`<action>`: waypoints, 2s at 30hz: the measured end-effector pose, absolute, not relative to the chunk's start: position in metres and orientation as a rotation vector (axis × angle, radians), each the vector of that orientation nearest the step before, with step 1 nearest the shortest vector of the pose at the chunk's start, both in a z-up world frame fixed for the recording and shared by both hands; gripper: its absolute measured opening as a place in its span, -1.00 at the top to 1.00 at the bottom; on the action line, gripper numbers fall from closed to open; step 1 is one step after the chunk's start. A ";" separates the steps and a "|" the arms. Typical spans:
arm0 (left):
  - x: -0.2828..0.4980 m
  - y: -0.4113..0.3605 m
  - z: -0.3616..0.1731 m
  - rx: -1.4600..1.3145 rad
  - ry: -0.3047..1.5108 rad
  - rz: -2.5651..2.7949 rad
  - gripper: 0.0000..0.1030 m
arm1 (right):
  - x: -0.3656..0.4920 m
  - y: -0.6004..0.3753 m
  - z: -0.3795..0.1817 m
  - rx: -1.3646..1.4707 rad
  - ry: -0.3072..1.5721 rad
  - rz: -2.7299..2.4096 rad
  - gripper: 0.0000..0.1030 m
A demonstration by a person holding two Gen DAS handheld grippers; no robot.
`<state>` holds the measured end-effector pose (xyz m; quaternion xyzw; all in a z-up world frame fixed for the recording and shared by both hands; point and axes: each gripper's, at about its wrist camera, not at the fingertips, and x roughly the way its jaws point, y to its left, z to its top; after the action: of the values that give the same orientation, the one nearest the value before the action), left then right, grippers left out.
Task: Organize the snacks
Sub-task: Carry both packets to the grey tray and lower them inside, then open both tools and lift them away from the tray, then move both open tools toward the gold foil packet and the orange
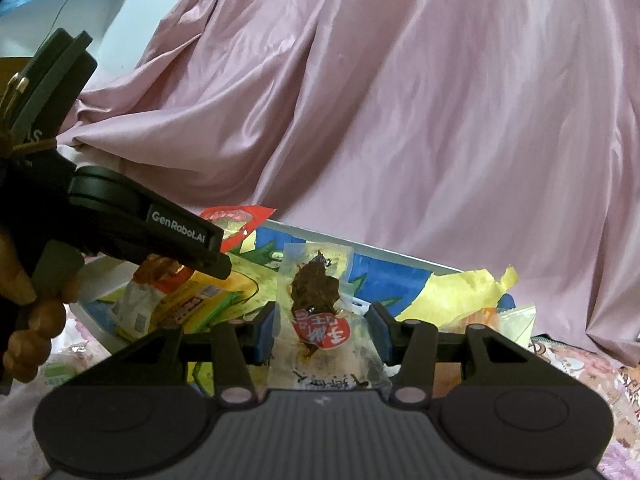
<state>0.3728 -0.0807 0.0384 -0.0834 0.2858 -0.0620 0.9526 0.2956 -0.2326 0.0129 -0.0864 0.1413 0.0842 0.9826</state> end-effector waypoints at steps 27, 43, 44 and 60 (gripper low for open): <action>0.323 -0.071 0.071 -0.209 0.486 -0.109 -0.98 | 0.258 -0.247 0.037 -0.121 0.222 0.146 -0.70; 0.212 -0.043 0.092 -0.210 0.393 -0.074 -0.98 | 0.175 -0.260 0.070 -0.041 0.150 0.152 -0.99; 0.205 -0.042 0.092 -0.210 0.390 -0.074 -0.98 | 0.169 -0.260 0.070 -0.037 0.145 0.147 -0.99; 0.116 -0.020 0.069 -0.160 0.413 -0.064 -0.98 | 0.095 -0.252 0.050 -0.004 0.192 0.107 -0.99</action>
<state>0.1157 -0.0202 0.0687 -0.0793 0.2048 -0.0315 0.9751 0.0948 -0.2520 0.0505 -0.0021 0.0959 0.0533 0.9940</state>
